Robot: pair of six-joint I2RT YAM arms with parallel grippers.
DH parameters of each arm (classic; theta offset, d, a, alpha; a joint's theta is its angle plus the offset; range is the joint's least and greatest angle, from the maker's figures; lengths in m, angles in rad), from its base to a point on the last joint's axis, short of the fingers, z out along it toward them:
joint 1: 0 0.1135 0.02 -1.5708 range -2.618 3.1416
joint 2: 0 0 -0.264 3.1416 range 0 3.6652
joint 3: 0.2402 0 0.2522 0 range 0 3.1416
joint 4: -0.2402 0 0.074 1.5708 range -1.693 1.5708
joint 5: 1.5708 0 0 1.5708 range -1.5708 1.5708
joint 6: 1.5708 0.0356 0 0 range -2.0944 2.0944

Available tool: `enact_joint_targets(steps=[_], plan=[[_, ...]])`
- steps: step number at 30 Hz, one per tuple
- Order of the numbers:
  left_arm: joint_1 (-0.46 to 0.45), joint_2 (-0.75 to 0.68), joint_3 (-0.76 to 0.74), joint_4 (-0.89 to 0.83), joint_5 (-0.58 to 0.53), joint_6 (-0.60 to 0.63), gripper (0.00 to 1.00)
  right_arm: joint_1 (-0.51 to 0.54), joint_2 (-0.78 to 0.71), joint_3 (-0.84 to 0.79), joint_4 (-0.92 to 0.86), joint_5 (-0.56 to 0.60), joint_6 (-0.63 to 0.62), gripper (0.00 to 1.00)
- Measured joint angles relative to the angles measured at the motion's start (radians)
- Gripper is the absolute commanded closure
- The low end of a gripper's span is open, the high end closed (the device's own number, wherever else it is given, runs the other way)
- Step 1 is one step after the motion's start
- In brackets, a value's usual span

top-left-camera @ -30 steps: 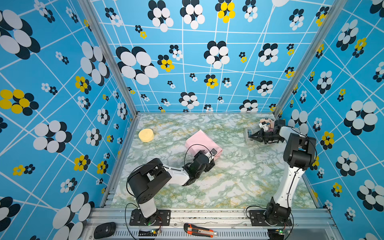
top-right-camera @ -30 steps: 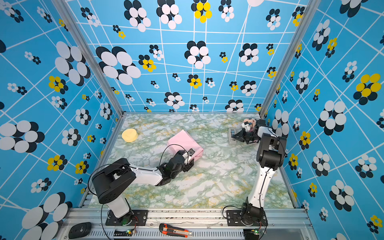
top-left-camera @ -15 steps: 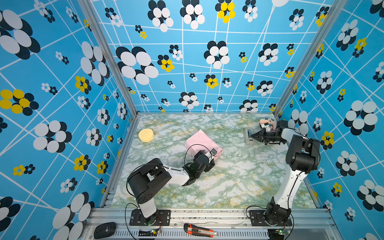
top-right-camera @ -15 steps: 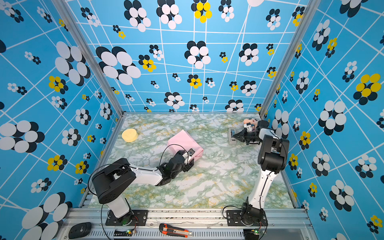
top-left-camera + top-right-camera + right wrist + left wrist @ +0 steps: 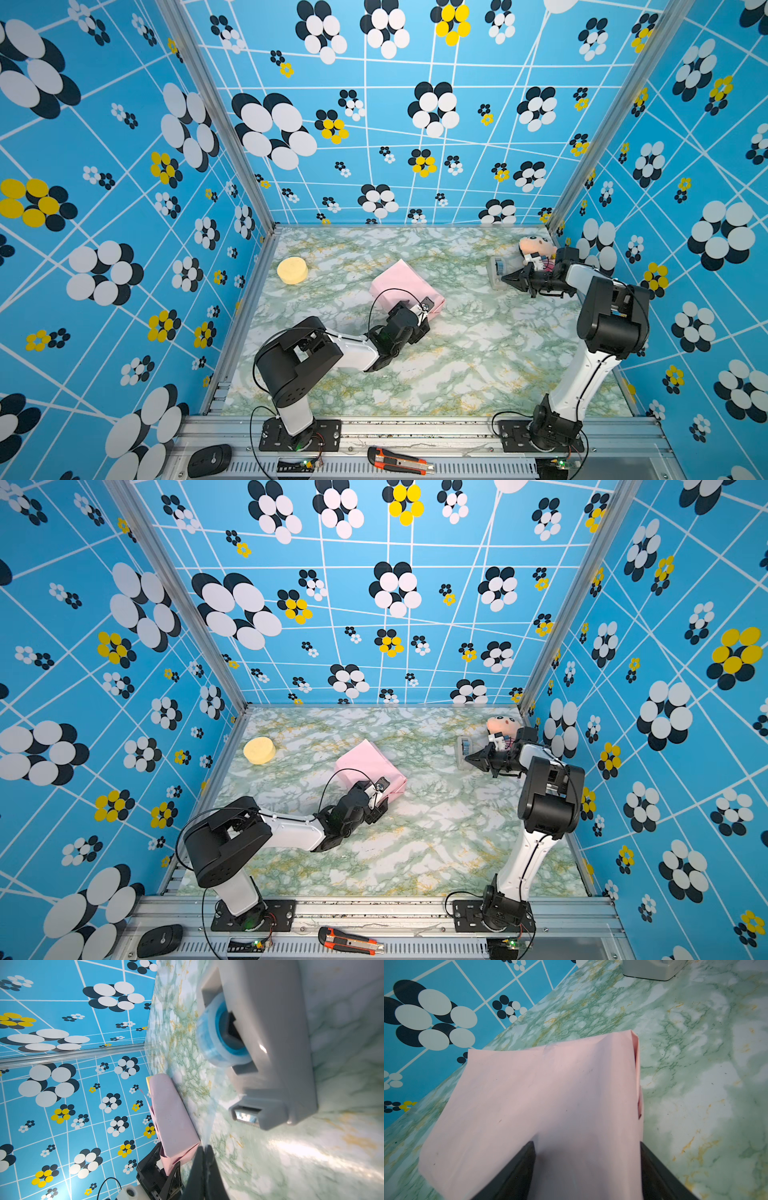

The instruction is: Wrap the gift box in paper

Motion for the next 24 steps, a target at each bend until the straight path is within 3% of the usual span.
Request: enact_joint_targets(steps=[7,24], plan=[[0.0,0.0,0.0,0.0,0.0,0.0,0.24,0.0,-0.089,-0.121,0.031,0.054,0.015,1.0],[0.0,0.0,0.0,0.0,0.0,-0.001,0.24,0.0,-0.053,-0.218,0.175,0.142,0.064,1.0]])
